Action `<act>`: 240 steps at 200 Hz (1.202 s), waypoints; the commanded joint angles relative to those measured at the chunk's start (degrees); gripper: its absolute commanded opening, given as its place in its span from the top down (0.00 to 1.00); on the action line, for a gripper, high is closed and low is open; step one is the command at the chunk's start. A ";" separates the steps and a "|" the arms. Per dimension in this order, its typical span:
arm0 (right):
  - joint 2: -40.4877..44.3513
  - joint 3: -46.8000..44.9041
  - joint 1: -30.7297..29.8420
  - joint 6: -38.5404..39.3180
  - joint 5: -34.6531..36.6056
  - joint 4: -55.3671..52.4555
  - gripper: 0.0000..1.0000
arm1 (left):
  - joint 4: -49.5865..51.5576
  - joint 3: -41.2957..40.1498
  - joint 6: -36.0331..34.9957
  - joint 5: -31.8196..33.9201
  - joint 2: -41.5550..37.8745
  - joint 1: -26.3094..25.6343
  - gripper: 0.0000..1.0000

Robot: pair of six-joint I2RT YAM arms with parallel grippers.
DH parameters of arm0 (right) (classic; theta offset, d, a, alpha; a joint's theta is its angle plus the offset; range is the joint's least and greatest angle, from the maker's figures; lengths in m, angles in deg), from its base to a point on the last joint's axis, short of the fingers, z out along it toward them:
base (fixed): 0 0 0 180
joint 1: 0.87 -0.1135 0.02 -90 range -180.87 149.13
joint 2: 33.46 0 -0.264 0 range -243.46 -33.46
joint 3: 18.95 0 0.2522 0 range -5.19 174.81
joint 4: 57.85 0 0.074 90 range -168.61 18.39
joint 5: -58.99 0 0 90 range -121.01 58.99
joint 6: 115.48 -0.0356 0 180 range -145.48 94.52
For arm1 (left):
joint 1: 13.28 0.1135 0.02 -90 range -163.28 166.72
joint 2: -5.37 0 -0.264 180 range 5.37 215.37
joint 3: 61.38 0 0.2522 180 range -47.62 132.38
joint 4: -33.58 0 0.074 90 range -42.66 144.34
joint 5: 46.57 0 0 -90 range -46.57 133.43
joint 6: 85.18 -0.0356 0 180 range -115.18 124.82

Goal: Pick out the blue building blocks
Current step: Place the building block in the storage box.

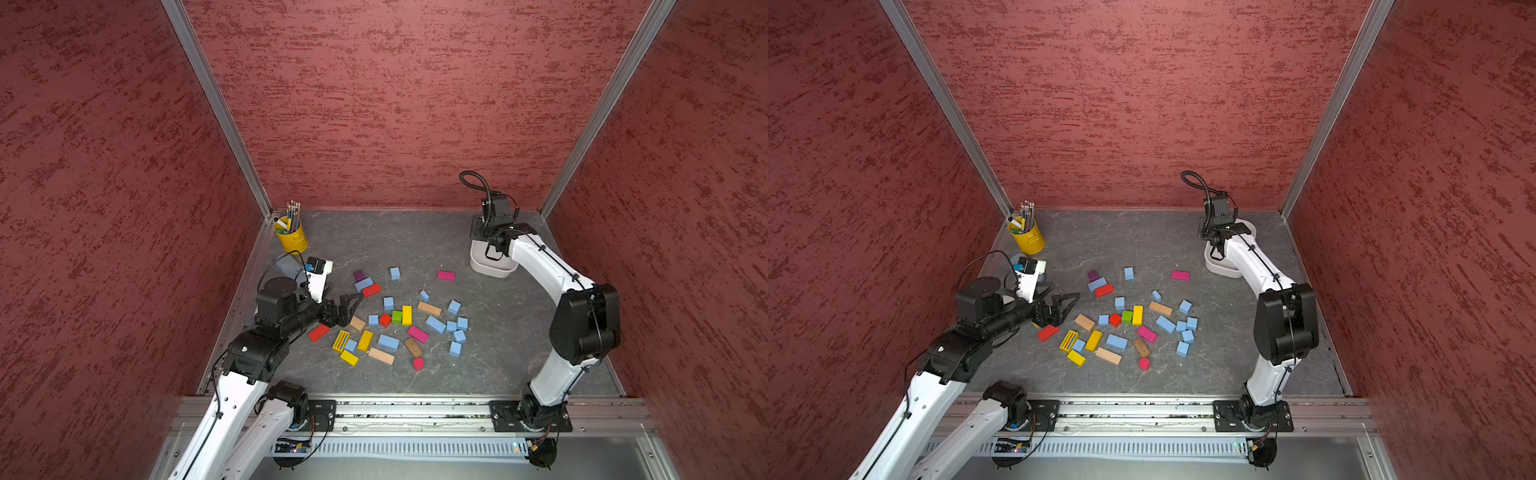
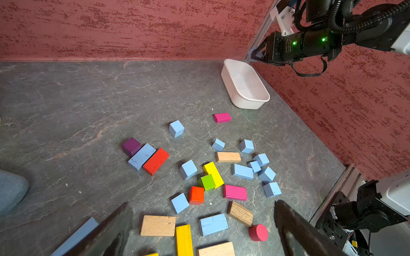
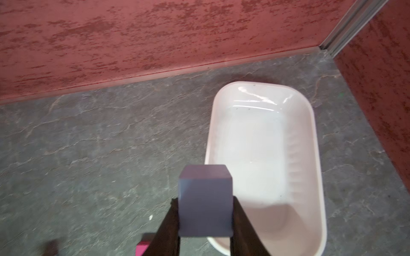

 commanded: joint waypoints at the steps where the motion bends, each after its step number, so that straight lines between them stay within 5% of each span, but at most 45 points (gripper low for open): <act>1: -1.98 2.35 2.60 1.16 -1.99 -0.20 0.90 | -0.93 -0.72 0.22 0.62 -1.04 0.27 0.00; 84: -11.96 9.23 10.19 1.82 -4.50 -1.66 0.89 | -1.30 -1.00 0.51 0.38 -2.17 0.30 0.00; 240: -35.77 32.81 10.94 0.78 -9.11 -10.34 0.82 | -1.29 -1.19 0.78 0.65 -3.14 0.27 0.00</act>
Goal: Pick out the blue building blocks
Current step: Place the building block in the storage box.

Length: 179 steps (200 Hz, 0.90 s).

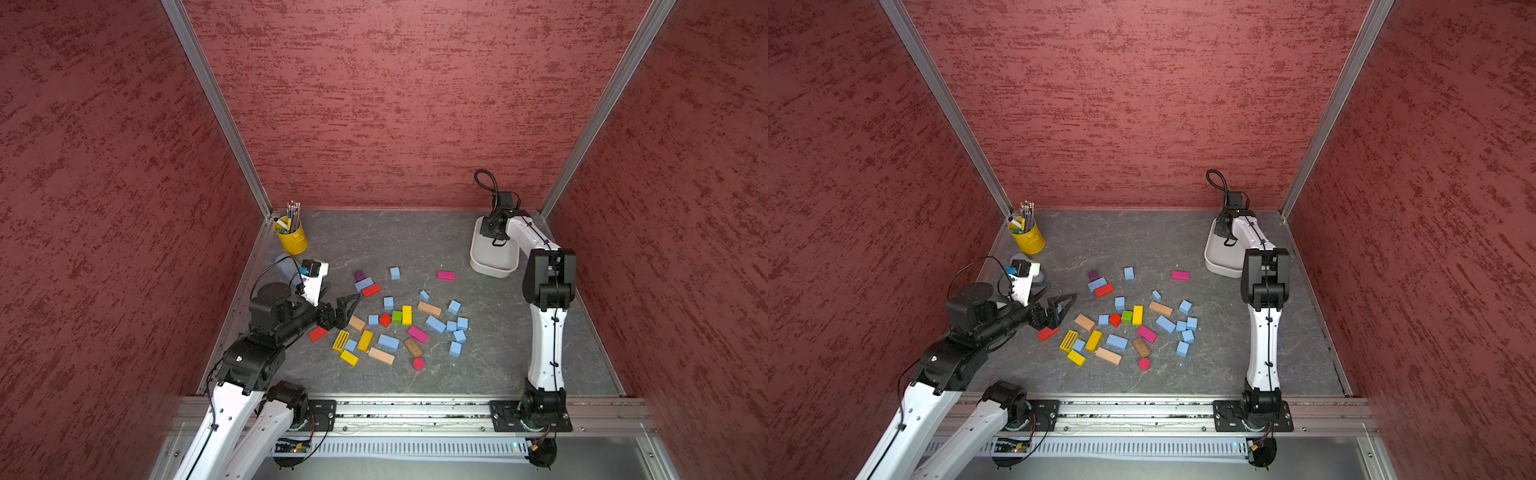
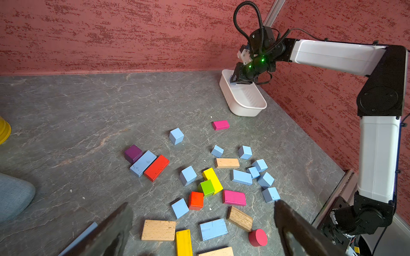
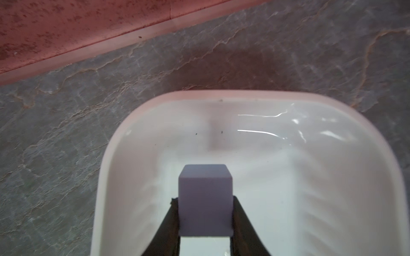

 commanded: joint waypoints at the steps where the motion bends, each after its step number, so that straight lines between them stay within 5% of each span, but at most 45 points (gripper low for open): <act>1: -1.70 2.86 0.01 -0.96 -1.91 -1.47 0.82 | -0.95 -0.71 0.43 0.23 -0.45 0.17 0.00; 63: -5.71 5.36 -0.16 -1.66 -1.19 -2.83 0.70 | -0.81 -0.84 0.58 0.67 -0.36 0.17 0.00; 109: -5.99 6.88 -0.20 -1.65 -1.10 -3.99 0.46 | -0.80 -0.85 0.59 0.67 -0.27 0.17 0.00; 179: 1.60 6.58 -0.44 -1.75 -1.24 -4.81 0.38 | -0.77 -0.87 0.55 0.93 -0.45 0.17 0.00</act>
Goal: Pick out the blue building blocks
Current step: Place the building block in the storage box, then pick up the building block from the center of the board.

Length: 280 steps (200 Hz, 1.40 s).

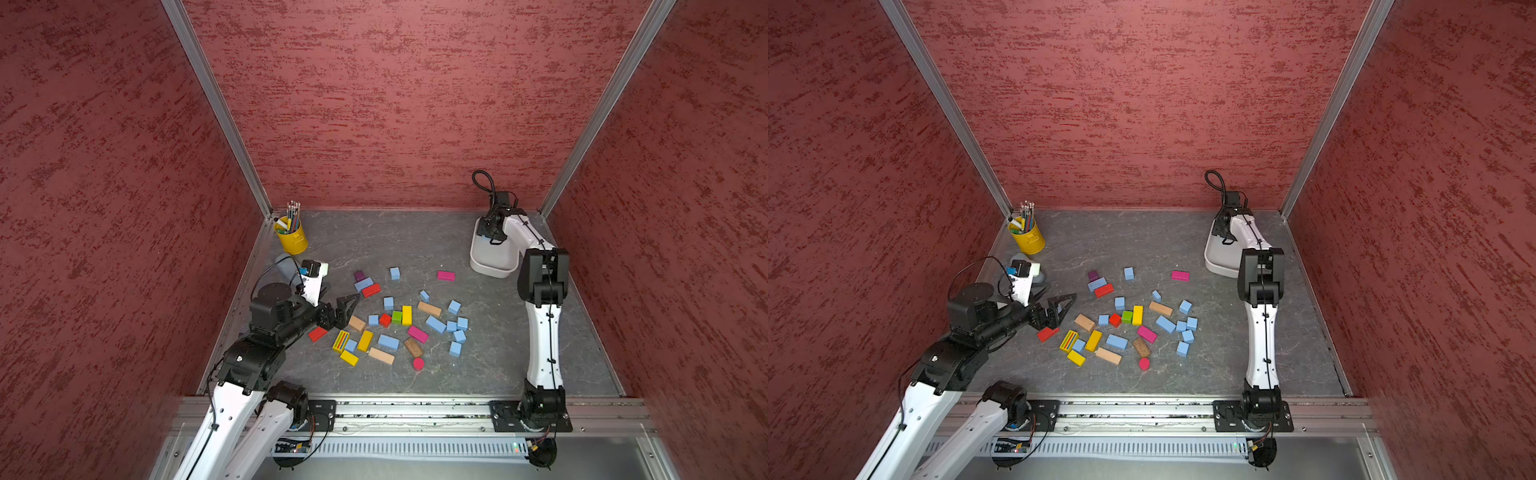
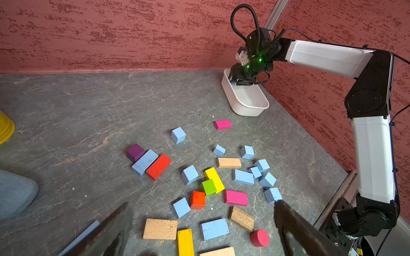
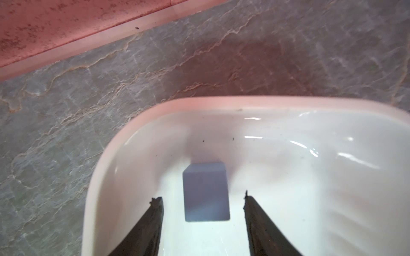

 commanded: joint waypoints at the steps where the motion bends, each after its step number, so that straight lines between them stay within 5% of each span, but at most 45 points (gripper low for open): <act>1: 6.20 -0.76 -0.46 -0.59 -0.36 -0.29 0.38 | -0.73 -0.61 0.53 0.27 -0.47 0.17 0.00; 155: 46.22 -39.39 -11.18 -3.62 -5.35 19.35 0.17 | -0.96 -0.56 0.91 1.58 -0.21 0.34 0.00; 280: 48.05 -50.40 -31.05 -8.41 -1.40 25.34 0.10 | -1.47 -0.70 0.92 0.80 0.33 0.48 0.00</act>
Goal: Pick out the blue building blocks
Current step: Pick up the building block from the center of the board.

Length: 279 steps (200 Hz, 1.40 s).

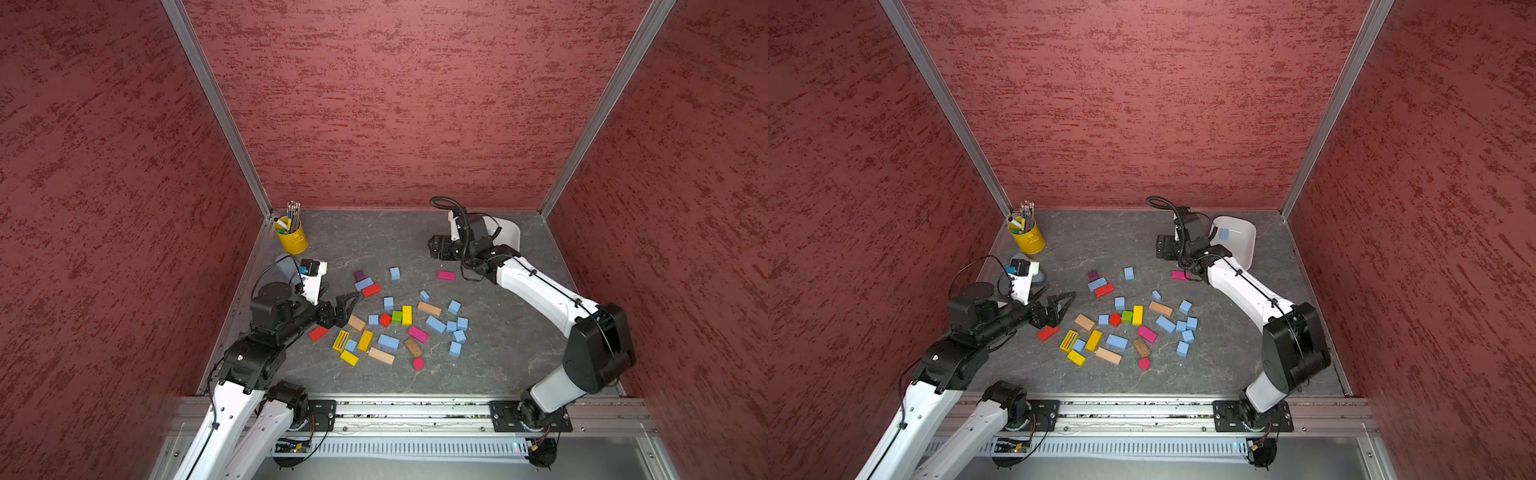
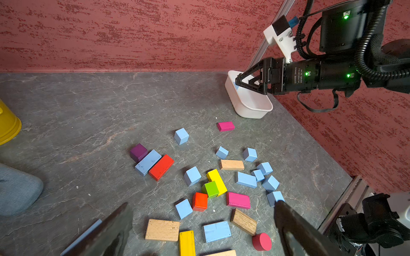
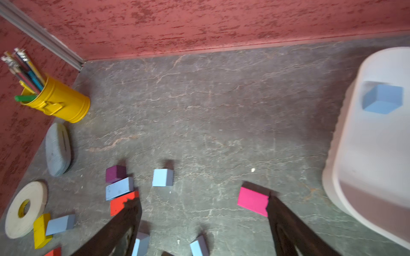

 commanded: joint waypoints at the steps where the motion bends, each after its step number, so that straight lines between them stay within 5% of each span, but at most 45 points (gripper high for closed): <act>1: -0.97 -0.32 -2.83 -2.18 2.21 3.36 0.10 | -1.06 -0.66 0.06 -0.31 -0.07 0.41 0.00; 145: -18.39 9.98 -15.82 -3.96 10.35 0.22 0.10 | -1.27 -0.86 0.19 -0.41 -0.77 0.46 0.00; 279: -31.02 15.60 -16.31 -5.40 16.32 -1.09 0.32 | -1.59 -1.27 0.33 -0.05 -1.65 0.48 0.00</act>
